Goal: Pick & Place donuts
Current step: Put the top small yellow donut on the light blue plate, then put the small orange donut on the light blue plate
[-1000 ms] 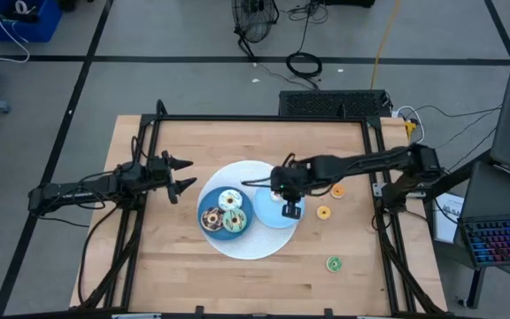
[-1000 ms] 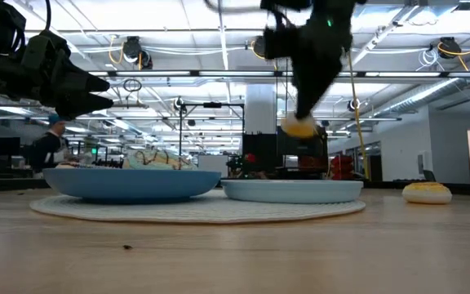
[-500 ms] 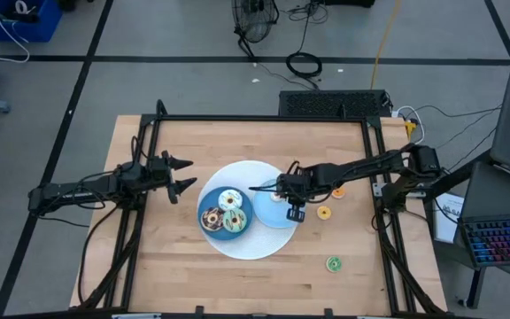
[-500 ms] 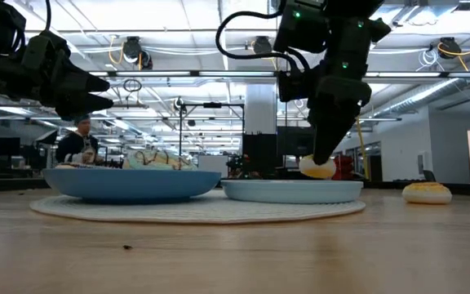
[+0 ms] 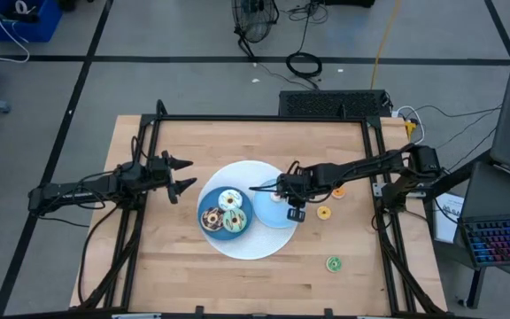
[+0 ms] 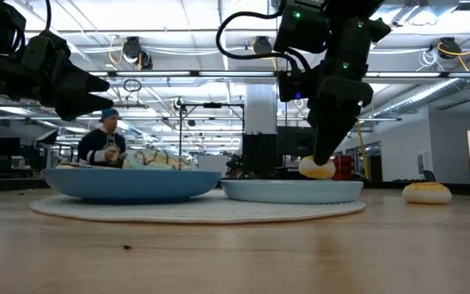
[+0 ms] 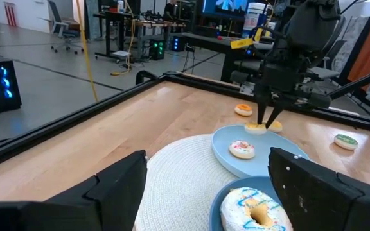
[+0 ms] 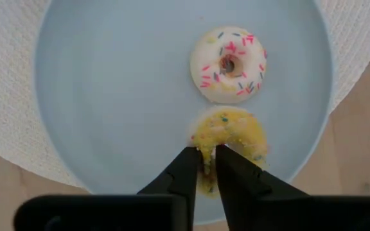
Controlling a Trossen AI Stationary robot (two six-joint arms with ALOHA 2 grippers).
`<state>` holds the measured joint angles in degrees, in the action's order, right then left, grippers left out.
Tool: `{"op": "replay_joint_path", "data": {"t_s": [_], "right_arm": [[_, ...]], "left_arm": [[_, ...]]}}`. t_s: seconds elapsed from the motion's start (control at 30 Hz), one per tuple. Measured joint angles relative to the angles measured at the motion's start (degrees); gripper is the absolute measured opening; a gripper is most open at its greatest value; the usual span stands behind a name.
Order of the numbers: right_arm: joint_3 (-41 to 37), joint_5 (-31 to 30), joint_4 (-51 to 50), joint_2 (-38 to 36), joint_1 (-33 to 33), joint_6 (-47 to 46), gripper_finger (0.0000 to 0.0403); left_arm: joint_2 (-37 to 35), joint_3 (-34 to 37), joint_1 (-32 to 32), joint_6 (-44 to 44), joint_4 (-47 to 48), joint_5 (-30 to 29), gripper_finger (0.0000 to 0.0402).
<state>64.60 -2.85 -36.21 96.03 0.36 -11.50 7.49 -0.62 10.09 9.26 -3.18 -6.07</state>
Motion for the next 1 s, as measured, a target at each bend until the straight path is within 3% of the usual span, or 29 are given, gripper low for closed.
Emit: {"op": "replay_joint_path", "data": {"t_s": [0.33,0.47,0.7,1.0], "right_arm": [[0.1,0.0,0.4,0.0,0.0,0.3,0.0168],[2.2,0.0,-5.4,0.0,0.0,-0.2,0.0200],[4.6,-0.3,-23.4,-2.4,0.0,-6.5,0.0212],[-6.0,-2.7,-22.2,-10.2,-0.6,-13.6,0.0207]], "left_arm": [[0.0,0.0,0.0,0.0,0.0,0.0,0.0312],[0.0,0.0,0.0,0.1,0.0,0.0,0.0317],[0.0,0.0,0.0,0.0,0.0,0.0,0.0325],[0.0,0.0,0.0,0.0,0.0,0.0,0.0312]]}}
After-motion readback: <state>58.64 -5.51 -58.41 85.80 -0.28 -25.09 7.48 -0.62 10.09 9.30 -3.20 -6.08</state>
